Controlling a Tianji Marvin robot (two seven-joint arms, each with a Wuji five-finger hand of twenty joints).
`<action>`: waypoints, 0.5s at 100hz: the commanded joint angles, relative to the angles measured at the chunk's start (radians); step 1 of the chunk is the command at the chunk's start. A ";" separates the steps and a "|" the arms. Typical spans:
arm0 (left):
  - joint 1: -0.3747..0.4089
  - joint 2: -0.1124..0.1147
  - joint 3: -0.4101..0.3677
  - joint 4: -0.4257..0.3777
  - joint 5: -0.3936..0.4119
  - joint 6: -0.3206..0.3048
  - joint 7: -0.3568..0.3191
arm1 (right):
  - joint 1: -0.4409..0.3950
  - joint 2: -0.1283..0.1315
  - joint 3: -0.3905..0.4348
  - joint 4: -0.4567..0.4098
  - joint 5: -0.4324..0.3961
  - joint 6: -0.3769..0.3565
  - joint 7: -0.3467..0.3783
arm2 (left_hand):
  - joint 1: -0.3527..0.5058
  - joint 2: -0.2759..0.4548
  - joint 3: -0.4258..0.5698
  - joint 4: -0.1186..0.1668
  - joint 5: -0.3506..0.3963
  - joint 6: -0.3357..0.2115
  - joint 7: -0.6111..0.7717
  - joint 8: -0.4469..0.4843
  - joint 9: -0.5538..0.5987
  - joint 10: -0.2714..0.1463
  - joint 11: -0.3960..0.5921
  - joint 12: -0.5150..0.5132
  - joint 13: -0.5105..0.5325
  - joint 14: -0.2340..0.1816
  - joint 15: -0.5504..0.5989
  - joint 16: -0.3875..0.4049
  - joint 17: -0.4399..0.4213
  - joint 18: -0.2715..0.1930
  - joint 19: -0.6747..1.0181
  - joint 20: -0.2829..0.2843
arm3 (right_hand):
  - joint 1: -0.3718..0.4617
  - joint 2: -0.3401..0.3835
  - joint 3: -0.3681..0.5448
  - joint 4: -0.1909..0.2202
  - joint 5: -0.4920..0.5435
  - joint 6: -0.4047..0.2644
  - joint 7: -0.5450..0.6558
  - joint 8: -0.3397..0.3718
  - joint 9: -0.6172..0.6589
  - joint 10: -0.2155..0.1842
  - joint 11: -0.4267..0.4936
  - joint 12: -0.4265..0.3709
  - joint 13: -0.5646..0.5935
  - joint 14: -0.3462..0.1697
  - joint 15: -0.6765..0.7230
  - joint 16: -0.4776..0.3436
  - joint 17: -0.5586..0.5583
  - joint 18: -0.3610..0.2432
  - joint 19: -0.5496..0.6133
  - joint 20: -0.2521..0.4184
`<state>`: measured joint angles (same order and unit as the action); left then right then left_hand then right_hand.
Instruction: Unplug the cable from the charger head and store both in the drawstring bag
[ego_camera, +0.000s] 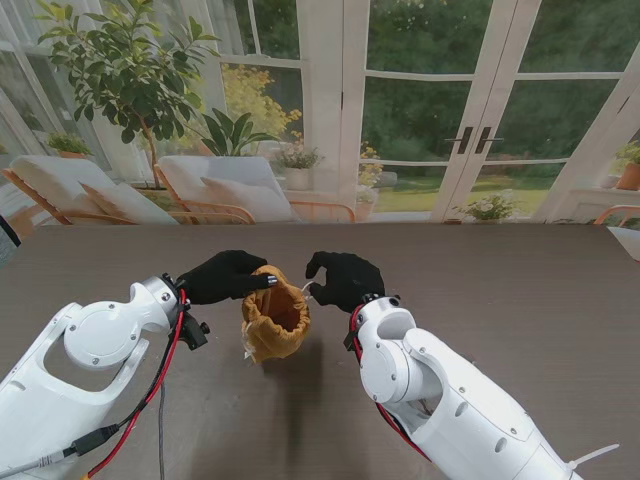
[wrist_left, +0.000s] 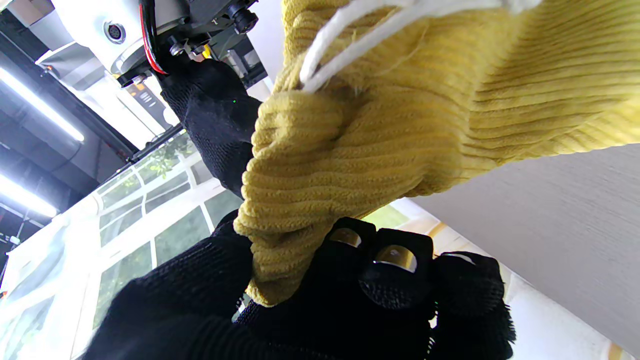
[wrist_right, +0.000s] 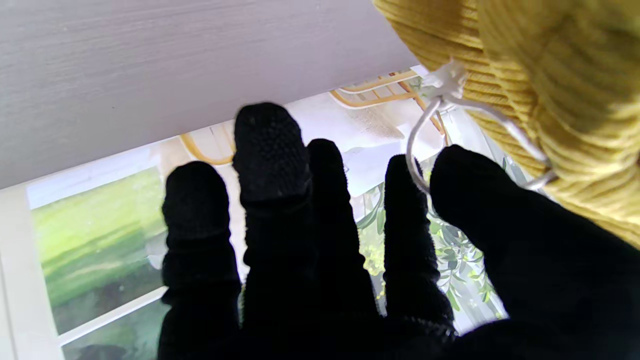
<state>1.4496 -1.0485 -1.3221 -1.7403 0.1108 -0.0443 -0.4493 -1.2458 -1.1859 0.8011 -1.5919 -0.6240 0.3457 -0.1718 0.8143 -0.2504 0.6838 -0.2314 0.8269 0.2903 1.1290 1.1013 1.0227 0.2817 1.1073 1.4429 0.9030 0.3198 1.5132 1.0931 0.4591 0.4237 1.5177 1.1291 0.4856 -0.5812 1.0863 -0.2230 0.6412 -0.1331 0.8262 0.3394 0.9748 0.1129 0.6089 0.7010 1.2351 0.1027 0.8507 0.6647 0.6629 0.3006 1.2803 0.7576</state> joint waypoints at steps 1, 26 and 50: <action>0.001 -0.001 -0.001 -0.012 -0.007 0.006 -0.019 | 0.002 -0.010 -0.010 0.010 0.002 -0.012 0.009 | 0.008 -0.014 0.028 -0.018 0.018 -0.003 0.028 0.006 -0.024 -0.008 -0.003 0.013 -0.017 0.013 -0.002 0.014 -0.028 -0.040 0.000 0.034 | 0.021 0.039 -0.008 -0.034 0.016 -0.040 0.047 -0.039 0.034 -0.032 0.012 -0.003 0.058 -0.017 0.025 0.018 0.115 -0.014 0.045 0.023; 0.004 0.000 -0.001 -0.021 -0.006 0.020 -0.026 | -0.016 -0.041 -0.008 0.042 0.071 -0.045 -0.075 | 0.015 -0.010 0.015 -0.013 0.017 -0.003 0.020 0.003 -0.024 -0.008 -0.005 0.013 -0.016 0.016 -0.002 0.012 -0.026 -0.039 0.000 0.035 | 0.071 0.141 -0.078 -0.060 0.086 -0.010 0.244 0.009 0.192 -0.060 0.082 0.040 0.078 -0.023 0.216 0.065 0.188 -0.013 0.105 0.017; 0.010 0.001 -0.001 -0.033 -0.002 0.041 -0.030 | -0.045 -0.079 0.009 0.077 0.149 -0.071 -0.183 | 0.025 -0.005 0.000 -0.008 0.020 0.001 0.009 -0.002 -0.023 -0.004 -0.011 0.011 -0.016 0.017 -0.003 0.010 -0.027 -0.036 -0.002 0.036 | 0.093 0.183 -0.091 -0.068 0.025 0.043 0.374 0.082 0.265 -0.063 0.126 0.072 0.080 -0.027 0.335 0.074 0.248 0.000 0.143 0.005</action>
<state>1.4575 -1.0466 -1.3215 -1.7613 0.1097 -0.0096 -0.4596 -1.2752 -1.2574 0.8096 -1.5163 -0.4626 0.2797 -0.3925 0.8143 -0.2505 0.6838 -0.2314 0.8271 0.2903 1.1231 1.0980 1.0226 0.2824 1.1000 1.4431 0.9028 0.3242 1.5129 1.0932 0.4588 0.4235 1.5173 1.1320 0.5457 -0.4275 1.0357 -0.2655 0.6986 -0.0893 1.1673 0.4032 1.2071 0.0684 0.7060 0.7522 1.2817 0.0899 1.1581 0.7255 0.6632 0.3006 1.3680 0.7576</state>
